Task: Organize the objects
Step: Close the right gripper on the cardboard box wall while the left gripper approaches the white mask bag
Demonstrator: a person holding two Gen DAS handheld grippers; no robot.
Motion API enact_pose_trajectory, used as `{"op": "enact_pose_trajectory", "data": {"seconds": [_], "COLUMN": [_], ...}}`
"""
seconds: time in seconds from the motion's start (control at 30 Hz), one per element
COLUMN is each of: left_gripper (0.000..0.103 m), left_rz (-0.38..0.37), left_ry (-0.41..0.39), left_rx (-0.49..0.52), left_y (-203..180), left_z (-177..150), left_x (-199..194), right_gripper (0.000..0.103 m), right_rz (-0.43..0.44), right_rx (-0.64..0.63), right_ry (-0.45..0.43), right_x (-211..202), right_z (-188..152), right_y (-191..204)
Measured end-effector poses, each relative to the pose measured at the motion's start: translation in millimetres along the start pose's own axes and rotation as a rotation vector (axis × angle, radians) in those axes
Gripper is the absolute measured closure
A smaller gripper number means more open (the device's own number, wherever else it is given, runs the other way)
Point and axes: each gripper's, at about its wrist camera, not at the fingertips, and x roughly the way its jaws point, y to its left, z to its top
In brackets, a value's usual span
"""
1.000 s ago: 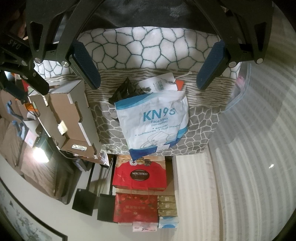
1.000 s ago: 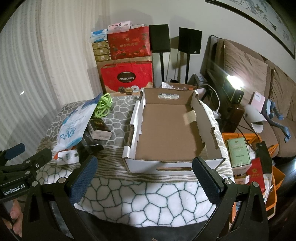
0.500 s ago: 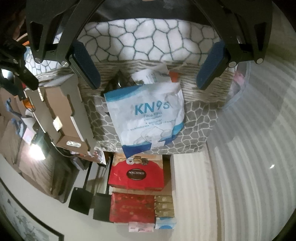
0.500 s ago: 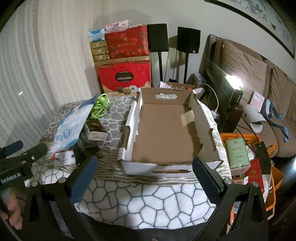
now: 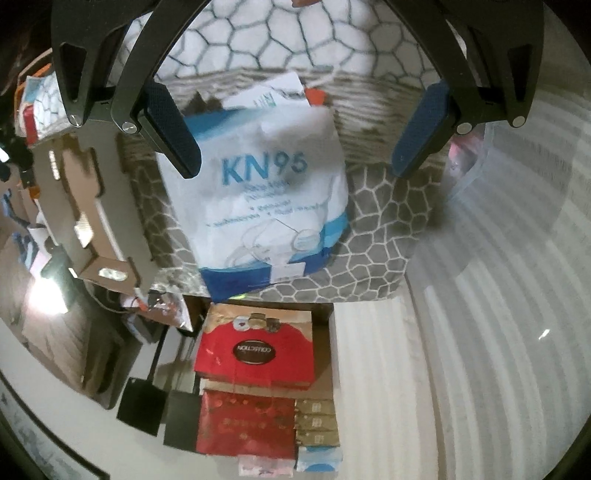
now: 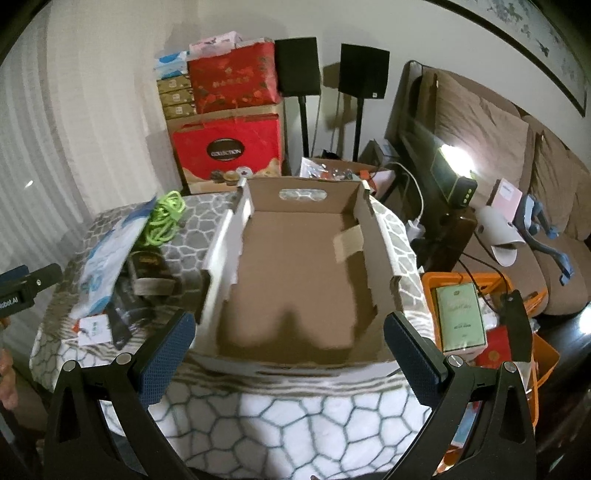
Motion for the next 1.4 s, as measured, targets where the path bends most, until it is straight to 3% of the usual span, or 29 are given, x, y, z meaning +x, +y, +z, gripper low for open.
{"op": "enact_pose_trajectory", "data": {"seconds": [0.2, 0.33, 0.53, 0.67, 0.97, 1.13, 1.23, 1.3, 1.4], "left_gripper": [0.0, 0.0, 0.0, 0.0, 0.001, 0.011, 0.018, 0.033, 0.052], "left_rz": [-0.066, -0.065, -0.188, -0.329, -0.472, -0.504, -0.495, -0.498, -0.517], "left_ry": [0.061, 0.081, 0.158, 0.229, 0.288, 0.315, 0.319, 0.318, 0.325], "left_rx": [-0.01, -0.001, -0.122, -0.196, -0.218, -0.23, -0.234, -0.237, -0.261], "left_y": [3.7, 7.5, 54.3, 77.8, 88.0, 89.1, 88.3, 89.4, 94.2], "left_z": [10.7, 19.3, 27.6, 29.4, 28.6, 26.7, 26.3, 26.3, 26.8], "left_x": [27.2, 43.2, 76.6, 97.5, 119.9, 126.3, 128.5, 128.3, 129.7], "right_gripper": [0.001, 0.003, 0.015, 0.022, 0.033, 0.041, 0.054, 0.066, 0.071], "right_rz": [-0.029, -0.036, -0.035, -0.027, 0.039, 0.062, 0.053, 0.049, 0.026], "right_rx": [0.012, 0.026, 0.038, 0.043, 0.069, 0.085, 0.077, 0.069, 0.053], "right_ry": [0.016, 0.023, 0.062, 0.103, 0.154, 0.176, 0.196, 0.207, 0.215], "right_x": [18.7, 31.7, 56.3, 73.6, 100.7, 108.5, 115.0, 118.8, 121.7], "right_z": [13.1, 23.7, 40.1, 45.5, 43.3, 43.2, 42.9, 42.0, 40.0], "right_y": [-24.3, -45.5, -75.2, -88.4, -97.9, -98.8, -96.7, -94.1, -91.1]}}
